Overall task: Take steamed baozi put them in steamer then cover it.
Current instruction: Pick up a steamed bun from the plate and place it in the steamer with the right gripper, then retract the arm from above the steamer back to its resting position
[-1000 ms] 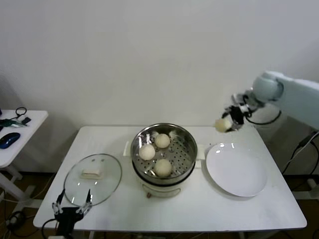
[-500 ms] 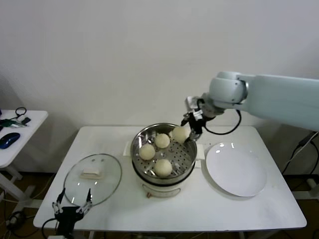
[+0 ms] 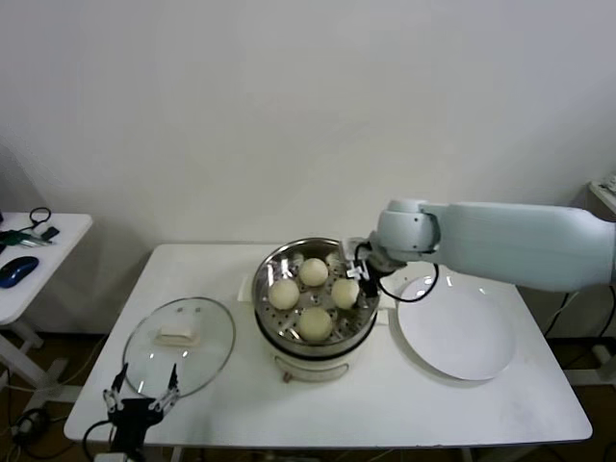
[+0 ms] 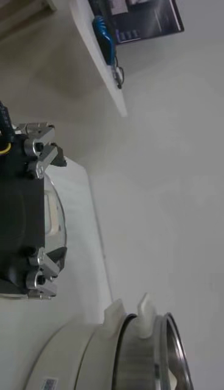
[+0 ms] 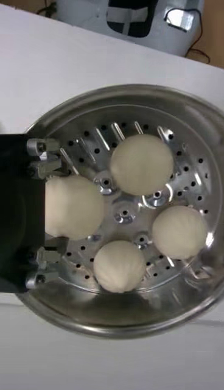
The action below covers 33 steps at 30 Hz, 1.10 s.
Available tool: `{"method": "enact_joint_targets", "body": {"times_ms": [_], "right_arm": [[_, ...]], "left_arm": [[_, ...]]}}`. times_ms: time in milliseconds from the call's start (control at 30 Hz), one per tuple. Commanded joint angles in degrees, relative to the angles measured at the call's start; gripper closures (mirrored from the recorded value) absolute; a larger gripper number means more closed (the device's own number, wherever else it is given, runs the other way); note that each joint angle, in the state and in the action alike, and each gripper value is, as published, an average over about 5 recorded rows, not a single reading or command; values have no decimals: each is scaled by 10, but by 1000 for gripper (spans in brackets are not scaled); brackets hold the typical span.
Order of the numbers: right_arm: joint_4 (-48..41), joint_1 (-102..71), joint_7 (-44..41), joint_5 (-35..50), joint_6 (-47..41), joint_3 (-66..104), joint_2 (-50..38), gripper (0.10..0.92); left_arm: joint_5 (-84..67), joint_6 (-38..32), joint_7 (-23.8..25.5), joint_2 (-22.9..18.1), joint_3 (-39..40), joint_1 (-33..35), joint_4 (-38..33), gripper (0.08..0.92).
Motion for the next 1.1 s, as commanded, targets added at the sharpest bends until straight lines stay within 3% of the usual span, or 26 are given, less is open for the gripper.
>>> {"method": "enact_joint_targets", "body": {"times_ms": [33,233,367,500,700,833,933,1100], "right_arm": [[-28,-53,19,-29,-17,19,11,364],[-31,-44,20,-28,-17,21,15,359],[-30,-25,8,-14,-6,31,12,295],[-27,21,-22,26,15,33,-2,217],[-24,54,-31,105,32,100,-71,203],[-12,-100,108,145,25,309,-160,202],[4,-239,224,148,81,468,-216,203],[27,-489,327,135,182,690,-276,203]], "left_arm": [[0,0,0,0,0,-2,2,177],[0,0,-1,0,0,-1,1,177],[-1,0,-1,0,0,0,0,177],[-3,4,-1,0,0,2,-4,177],[-12,-1,-7,3,1,12,-16,177],[-15,-16,-9,6,1,11,-23,177],[-16,-25,-10,10,1,6,-24,177],[-29,-32,-17,19,1,-4,-23,177]]}}
